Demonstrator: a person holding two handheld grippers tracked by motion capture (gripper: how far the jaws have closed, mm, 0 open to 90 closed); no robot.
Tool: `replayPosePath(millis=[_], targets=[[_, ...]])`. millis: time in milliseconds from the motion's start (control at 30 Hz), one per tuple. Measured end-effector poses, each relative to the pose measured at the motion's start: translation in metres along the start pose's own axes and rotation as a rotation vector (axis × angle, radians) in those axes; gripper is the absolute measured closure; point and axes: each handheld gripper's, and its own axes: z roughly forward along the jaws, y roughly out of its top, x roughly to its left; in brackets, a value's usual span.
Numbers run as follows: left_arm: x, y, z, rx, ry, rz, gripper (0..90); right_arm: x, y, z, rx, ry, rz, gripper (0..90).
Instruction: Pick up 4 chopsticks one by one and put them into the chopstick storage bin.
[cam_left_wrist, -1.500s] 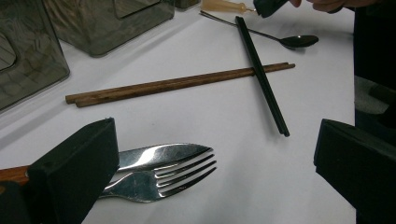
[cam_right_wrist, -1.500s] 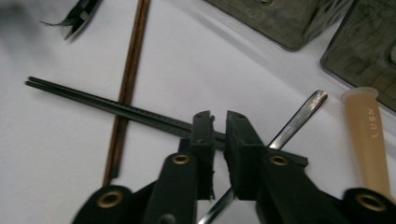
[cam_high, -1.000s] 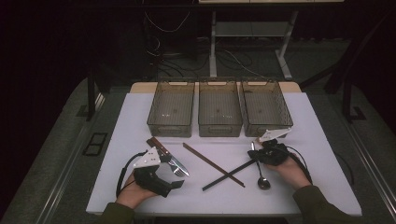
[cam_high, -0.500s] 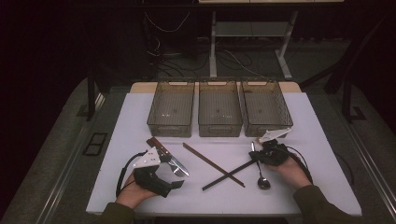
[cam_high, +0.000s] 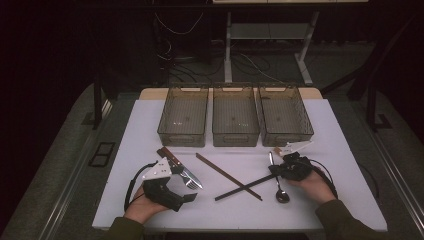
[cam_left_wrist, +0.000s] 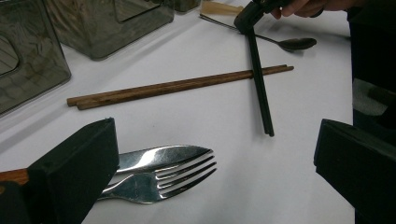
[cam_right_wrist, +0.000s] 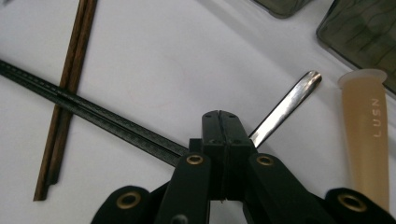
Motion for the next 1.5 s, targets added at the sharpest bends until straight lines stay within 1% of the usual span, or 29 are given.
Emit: replayPosePath(millis=[333,500,733,800,1100,1300,1367,1500], targets=[[0.0,0.0,0.0,-0.002,-0.002,-0.001,0.0,0.004,-0.004,-0.003,0.015,0.01,-0.013,89.9],[-0.001,0.0,0.0,0.002,-0.004,0.001,0.0,0.007,-0.007,-0.005,0.02,0.026,-0.027,89.9],[-0.001,0.0,0.0,0.002,-0.004,0.002,0.0,0.011,-0.008,-0.007,0.026,0.035,-0.042,89.9],[-0.001,0.0,0.0,0.002,-0.005,0.002,0.0,0.013,-0.009,-0.008,0.03,0.036,-0.039,89.9],[-0.001,0.0,0.0,0.003,-0.006,0.002,0.0,0.018,-0.013,-0.011,0.043,0.061,-0.055,89.9],[-0.001,0.0,0.001,0.001,-0.007,0.003,0.0,0.02,-0.015,-0.013,0.048,0.066,-0.06,89.9],[-0.001,0.0,0.001,0.001,-0.007,0.004,0.0,0.019,-0.014,-0.013,0.044,0.061,-0.065,89.9],[-0.001,0.0,0.001,0.004,-0.008,0.004,0.0,0.02,-0.009,-0.017,-0.003,0.078,-0.055,89.9]])
